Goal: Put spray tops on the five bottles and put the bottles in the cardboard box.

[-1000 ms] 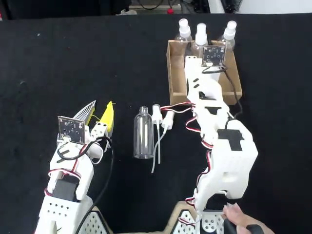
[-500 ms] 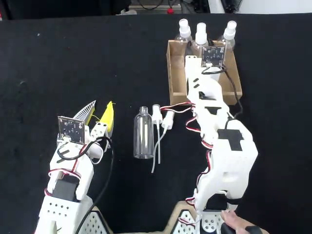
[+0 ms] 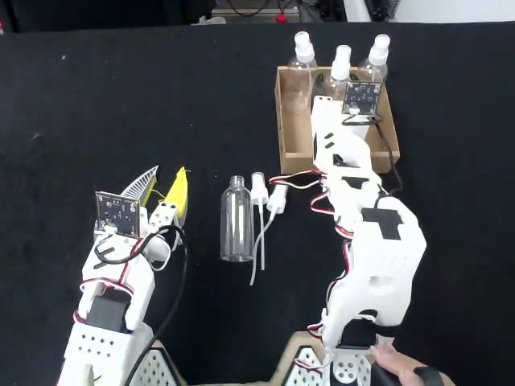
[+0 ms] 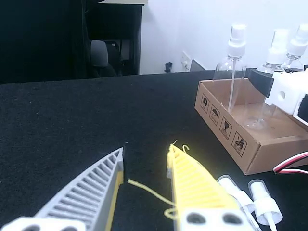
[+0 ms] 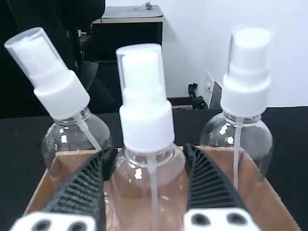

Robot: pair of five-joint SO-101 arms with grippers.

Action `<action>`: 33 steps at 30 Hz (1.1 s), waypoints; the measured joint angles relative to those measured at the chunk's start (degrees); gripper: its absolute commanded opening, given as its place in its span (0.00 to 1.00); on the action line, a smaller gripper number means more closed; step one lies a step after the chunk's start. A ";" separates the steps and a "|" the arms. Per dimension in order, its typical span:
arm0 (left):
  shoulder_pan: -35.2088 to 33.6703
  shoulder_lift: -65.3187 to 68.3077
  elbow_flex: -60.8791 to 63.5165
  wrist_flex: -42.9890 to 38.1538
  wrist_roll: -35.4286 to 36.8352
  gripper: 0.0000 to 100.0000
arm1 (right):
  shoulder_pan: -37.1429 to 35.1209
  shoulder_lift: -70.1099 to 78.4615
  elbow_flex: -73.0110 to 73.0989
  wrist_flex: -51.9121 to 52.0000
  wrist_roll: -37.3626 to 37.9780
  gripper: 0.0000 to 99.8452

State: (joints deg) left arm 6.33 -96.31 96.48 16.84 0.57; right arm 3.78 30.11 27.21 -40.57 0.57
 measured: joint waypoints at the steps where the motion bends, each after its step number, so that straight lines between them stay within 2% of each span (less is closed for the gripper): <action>1: 0.00 0.00 0.00 0.00 0.00 0.15 | 0.00 0.00 0.00 0.00 0.00 0.09; 19: 0.00 0.00 0.00 0.00 0.00 0.15 | 0.00 0.00 0.00 0.00 0.00 0.09; 26: 0.00 0.00 0.00 0.00 0.00 0.15 | -0.44 0.00 0.00 0.00 0.00 0.23; 33: 0.00 0.00 0.00 0.00 0.00 0.15 | -2.46 0.00 0.00 2.55 0.09 0.22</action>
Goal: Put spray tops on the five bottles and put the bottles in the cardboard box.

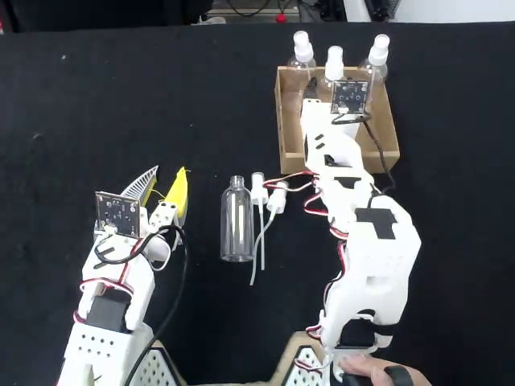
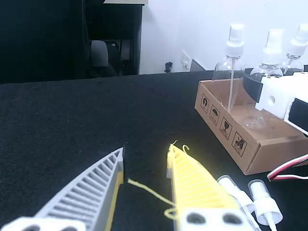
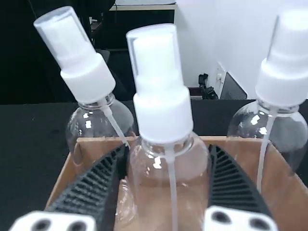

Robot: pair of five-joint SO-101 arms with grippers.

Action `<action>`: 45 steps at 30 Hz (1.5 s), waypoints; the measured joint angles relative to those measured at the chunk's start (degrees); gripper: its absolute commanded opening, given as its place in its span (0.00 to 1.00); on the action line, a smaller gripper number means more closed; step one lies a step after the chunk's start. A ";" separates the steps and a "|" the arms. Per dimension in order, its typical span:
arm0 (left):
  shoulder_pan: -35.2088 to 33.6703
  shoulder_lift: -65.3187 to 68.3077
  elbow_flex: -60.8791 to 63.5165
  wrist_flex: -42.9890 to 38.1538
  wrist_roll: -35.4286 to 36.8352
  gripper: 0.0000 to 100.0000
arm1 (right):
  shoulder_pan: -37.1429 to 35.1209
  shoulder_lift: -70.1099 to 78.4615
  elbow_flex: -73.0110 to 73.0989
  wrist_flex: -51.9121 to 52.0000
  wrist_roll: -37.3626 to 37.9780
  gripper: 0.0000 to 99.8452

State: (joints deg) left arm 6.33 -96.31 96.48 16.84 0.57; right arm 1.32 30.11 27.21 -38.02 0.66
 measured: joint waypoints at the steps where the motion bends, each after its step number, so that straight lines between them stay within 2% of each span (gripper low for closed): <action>1: 0.00 0.00 0.00 0.00 0.00 0.15 | 0.00 0.00 0.00 0.00 0.00 0.22; 19: 0.00 0.00 0.00 0.00 0.00 0.15 | 0.00 -4.13 3.08 0.18 0.00 0.23; 26: 0.00 0.00 0.00 0.00 0.00 0.15 | 0.00 -4.57 3.25 2.11 0.00 0.36; 31: 0.00 0.00 0.00 0.00 0.00 0.15 | 0.00 -4.75 3.25 8.79 0.00 0.36; 45: 0.00 0.00 0.00 0.00 0.00 0.15 | 0.00 -6.95 3.34 9.05 0.00 0.36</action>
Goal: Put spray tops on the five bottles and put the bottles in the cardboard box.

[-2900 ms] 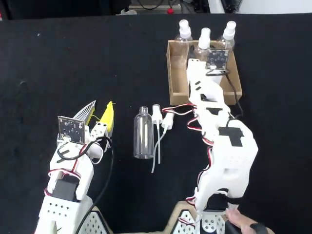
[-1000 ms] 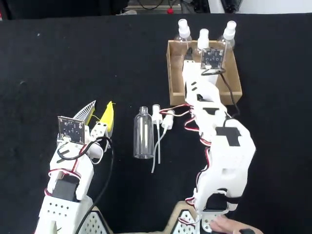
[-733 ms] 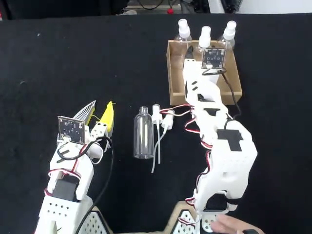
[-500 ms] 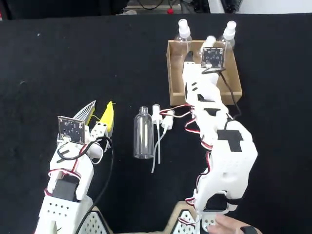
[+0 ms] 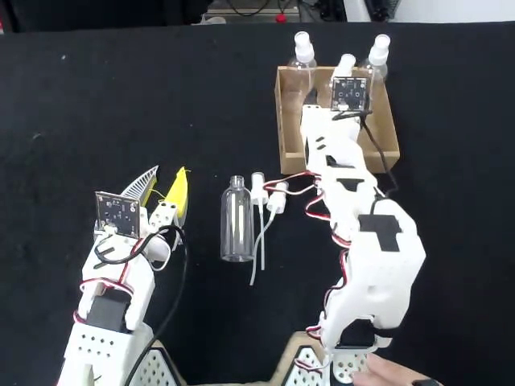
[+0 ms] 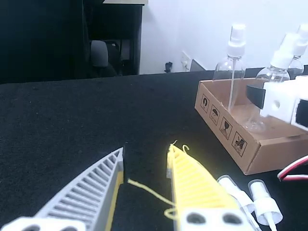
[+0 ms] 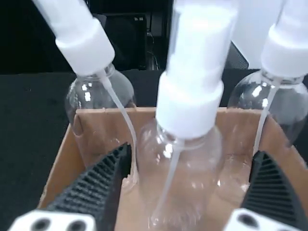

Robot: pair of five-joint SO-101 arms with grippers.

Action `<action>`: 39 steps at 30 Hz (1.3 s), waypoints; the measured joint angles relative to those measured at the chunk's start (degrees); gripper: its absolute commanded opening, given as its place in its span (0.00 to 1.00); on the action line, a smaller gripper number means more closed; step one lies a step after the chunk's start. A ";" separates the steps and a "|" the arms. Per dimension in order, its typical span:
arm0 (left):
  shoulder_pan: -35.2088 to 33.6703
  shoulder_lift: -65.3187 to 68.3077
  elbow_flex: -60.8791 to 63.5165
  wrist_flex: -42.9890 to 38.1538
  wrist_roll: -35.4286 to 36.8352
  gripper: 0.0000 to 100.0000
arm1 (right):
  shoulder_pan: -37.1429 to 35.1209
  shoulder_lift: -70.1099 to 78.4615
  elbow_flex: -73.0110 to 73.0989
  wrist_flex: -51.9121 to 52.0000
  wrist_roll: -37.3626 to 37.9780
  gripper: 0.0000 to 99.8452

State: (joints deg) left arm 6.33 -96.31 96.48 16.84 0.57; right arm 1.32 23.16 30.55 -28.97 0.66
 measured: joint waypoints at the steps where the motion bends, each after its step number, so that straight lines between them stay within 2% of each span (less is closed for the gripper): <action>1: 0.00 0.00 0.00 0.00 0.00 0.15 | 0.00 -1.05 0.00 0.18 0.00 0.36; 9: 0.00 0.00 0.00 0.00 0.00 0.15 | 0.18 -9.93 6.33 0.44 0.00 0.36; 15: 0.00 0.00 0.00 0.00 0.00 0.15 | 4.75 -17.32 12.66 0.62 0.00 0.36; 18: 0.00 0.00 0.00 0.00 0.00 0.15 | 6.42 -23.03 16.79 4.22 0.00 0.36; 23: 0.00 0.00 0.00 0.00 0.00 0.15 | 6.24 -35.96 19.25 19.60 0.00 0.36; 34: 0.00 0.00 0.00 0.00 0.00 0.15 | 6.15 -63.65 11.87 66.55 0.00 0.36; 39: 0.00 0.00 0.00 0.00 0.00 0.15 | 0.00 -66.55 8.79 81.93 0.00 0.36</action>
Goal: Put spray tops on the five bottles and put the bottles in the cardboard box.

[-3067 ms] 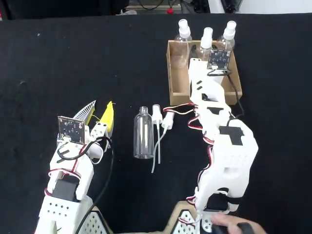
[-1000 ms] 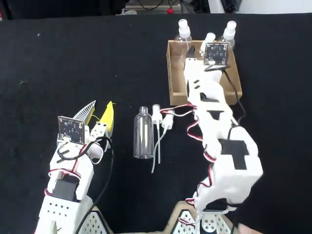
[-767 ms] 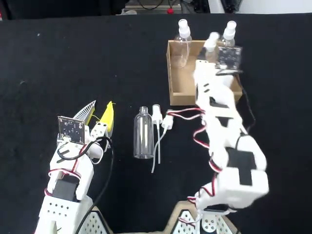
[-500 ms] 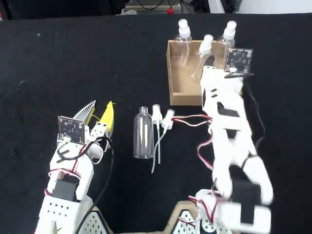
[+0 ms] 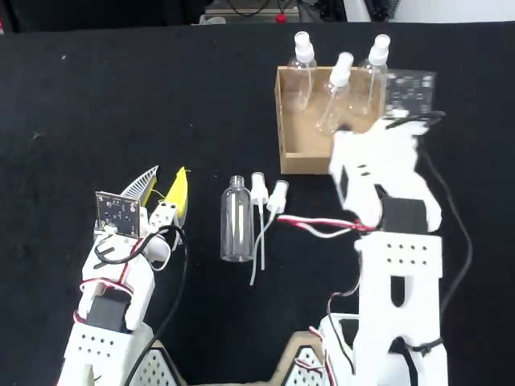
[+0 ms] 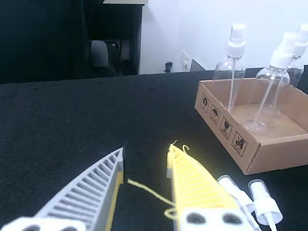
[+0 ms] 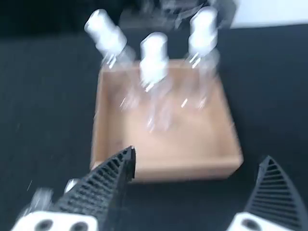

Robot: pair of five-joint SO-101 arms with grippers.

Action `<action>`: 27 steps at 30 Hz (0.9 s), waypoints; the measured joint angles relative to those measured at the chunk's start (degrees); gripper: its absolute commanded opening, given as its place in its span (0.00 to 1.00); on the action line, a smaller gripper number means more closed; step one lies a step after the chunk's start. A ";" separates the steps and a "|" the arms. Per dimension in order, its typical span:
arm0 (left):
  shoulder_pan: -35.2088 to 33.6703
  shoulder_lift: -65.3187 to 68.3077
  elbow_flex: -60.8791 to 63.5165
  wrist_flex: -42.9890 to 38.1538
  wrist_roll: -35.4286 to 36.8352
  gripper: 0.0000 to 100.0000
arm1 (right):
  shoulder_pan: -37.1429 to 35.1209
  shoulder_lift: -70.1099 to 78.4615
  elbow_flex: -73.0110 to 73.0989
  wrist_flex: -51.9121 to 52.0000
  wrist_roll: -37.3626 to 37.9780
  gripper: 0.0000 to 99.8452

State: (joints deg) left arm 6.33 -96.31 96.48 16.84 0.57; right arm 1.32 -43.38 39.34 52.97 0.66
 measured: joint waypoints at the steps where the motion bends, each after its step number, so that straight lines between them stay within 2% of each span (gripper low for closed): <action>1: 0.00 0.00 0.00 0.00 0.00 0.15 | -2.02 -0.09 0.00 1.76 0.00 0.36; 5: 0.00 0.00 0.00 0.00 0.00 0.15 | -11.08 -0.09 0.00 5.98 0.00 0.36; 10: 0.00 0.00 0.00 0.00 0.00 0.15 | -21.98 0.00 2.20 6.07 0.00 0.36; 17: -0.53 0.00 0.00 0.00 0.00 0.15 | -27.78 8.79 2.11 5.45 -1.49 0.36; 23: -5.89 -0.26 0.00 0.00 0.00 0.15 | -32.62 23.03 -4.22 5.27 -5.63 0.36; 27: -7.91 -0.26 0.00 0.00 3.43 0.15 | -34.46 31.56 -9.85 5.27 -8.97 0.36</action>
State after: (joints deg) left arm -1.58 -96.57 96.48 16.84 4.00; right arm -33.14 -11.82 29.49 58.24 -8.31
